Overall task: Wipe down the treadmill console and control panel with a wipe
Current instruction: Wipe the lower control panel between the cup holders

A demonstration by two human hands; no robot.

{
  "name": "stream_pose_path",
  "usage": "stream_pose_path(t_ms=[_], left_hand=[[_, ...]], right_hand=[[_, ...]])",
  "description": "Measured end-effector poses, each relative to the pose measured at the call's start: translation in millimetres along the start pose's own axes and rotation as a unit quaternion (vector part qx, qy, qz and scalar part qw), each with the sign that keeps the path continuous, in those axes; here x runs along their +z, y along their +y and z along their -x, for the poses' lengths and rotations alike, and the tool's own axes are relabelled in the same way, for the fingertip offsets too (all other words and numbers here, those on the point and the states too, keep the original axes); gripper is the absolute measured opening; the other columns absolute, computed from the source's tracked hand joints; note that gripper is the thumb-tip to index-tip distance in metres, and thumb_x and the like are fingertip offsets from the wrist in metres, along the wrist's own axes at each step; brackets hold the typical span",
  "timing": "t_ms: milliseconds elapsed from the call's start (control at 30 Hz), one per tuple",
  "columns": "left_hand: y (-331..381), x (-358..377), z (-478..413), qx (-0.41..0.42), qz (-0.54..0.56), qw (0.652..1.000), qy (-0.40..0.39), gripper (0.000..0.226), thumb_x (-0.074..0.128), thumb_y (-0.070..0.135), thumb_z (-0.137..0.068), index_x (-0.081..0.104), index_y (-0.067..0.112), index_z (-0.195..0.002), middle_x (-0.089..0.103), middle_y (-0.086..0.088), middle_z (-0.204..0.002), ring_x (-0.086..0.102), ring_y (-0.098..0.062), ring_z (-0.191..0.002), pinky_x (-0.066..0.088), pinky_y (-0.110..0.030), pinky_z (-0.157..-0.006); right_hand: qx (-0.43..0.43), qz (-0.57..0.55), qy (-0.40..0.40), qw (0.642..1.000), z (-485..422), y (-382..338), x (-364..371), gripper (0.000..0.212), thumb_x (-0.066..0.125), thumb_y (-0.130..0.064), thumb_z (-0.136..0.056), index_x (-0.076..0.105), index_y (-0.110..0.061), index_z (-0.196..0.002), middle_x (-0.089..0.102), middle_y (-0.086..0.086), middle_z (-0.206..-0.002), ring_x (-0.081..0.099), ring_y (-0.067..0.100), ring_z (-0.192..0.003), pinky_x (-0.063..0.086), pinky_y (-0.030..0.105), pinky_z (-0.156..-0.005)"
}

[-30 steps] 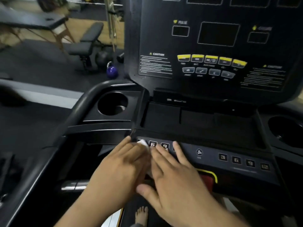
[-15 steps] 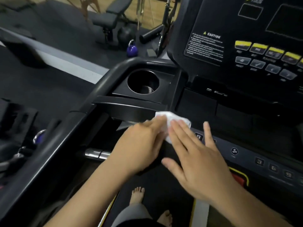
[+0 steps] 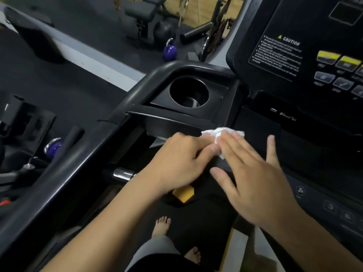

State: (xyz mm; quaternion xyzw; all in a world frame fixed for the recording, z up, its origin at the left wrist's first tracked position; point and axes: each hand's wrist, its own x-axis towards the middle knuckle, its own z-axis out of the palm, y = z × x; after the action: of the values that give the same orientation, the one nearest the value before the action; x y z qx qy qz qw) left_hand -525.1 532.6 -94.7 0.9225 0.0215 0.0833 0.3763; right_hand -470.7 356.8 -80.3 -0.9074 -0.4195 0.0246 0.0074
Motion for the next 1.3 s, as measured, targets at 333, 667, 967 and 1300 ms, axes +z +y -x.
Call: stream_pose_path(t_ms=[333, 667, 967, 1300], left_hand=[[0, -5, 10, -0.058, 0.082, 0.994, -0.048, 0.042, 0.032, 0.048, -0.098, 0.067, 0.027, -0.109, 0.071, -0.004, -0.09, 0.066, -0.017, -0.092, 0.046, -0.039, -0.092], [-4, -15, 39, -0.095, 0.066, 0.988, -0.104, 0.058, 0.019, 0.066, -0.093, 0.059, 0.026, -0.08, 0.06, -0.003, -0.066, 0.057, -0.01, -0.067, 0.048, -0.036, -0.076], [2, -9, 60, -0.065, 0.08, 0.985, -0.138, 0.054, 0.017, 0.064, -0.096, 0.051, 0.029, -0.121, 0.067, 0.005, -0.093, 0.061, -0.016, -0.096, 0.036, -0.039, -0.108], [5, -8, 38, -0.015, 0.063, 0.99, -0.122, 0.054, 0.021, 0.057, -0.098, 0.05, 0.03, -0.135, 0.057, 0.01, -0.135, 0.05, -0.01, -0.128, 0.02, -0.029, -0.12]], right_hand=[[-0.015, -0.008, 0.01, 1.0, 8, -1, 7, 0.067, 0.018, -0.06, -0.099, 0.032, -0.019, -0.15, 0.029, -0.005, -0.158, 0.02, 0.008, -0.147, 0.011, 0.065, -0.115], [-0.076, 0.004, -0.013, 0.997, 31, -21, 18, 0.067, 0.021, -0.06, -0.099, 0.047, -0.018, -0.144, 0.033, -0.003, -0.156, 0.024, 0.014, -0.147, 0.012, 0.069, -0.112], [-0.072, -0.013, -0.001, 0.997, 39, -30, 23, 0.069, 0.024, -0.059, -0.098, 0.044, -0.014, -0.146, 0.031, 0.001, -0.158, 0.021, 0.018, -0.148, 0.016, 0.068, -0.11], [-0.036, 0.0, 0.015, 0.999, 28, -19, 20, 0.069, 0.022, -0.059, -0.098, 0.041, -0.014, -0.147, 0.031, 0.001, -0.158, 0.02, 0.017, -0.148, 0.013, 0.066, -0.113]])
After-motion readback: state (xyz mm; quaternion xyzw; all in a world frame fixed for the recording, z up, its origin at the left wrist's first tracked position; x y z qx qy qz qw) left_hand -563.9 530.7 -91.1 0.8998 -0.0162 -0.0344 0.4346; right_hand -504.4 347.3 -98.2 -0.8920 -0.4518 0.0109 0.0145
